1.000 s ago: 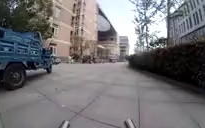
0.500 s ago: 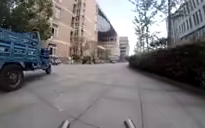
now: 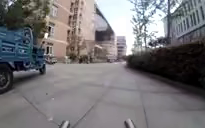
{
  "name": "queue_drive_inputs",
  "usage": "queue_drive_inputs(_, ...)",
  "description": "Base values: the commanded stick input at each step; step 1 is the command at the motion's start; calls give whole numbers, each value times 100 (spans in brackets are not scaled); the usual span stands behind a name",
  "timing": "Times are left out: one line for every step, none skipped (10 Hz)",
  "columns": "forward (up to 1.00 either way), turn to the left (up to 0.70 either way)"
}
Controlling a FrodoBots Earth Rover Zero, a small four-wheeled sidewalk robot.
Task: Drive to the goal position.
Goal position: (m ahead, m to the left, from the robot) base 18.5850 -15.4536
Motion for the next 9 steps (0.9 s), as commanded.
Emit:
queue_drive_inputs(45,0)
queue_drive_inputs(45,-6)
queue_drive_inputs(45,-25)
queue_drive_inputs(45,-27)
queue_drive_inputs(45,-27)
queue_drive_inputs(45,-24)
queue_drive_inputs(45,-7)
queue_drive_inputs(45,-1)
queue_drive_inputs(45,-12)
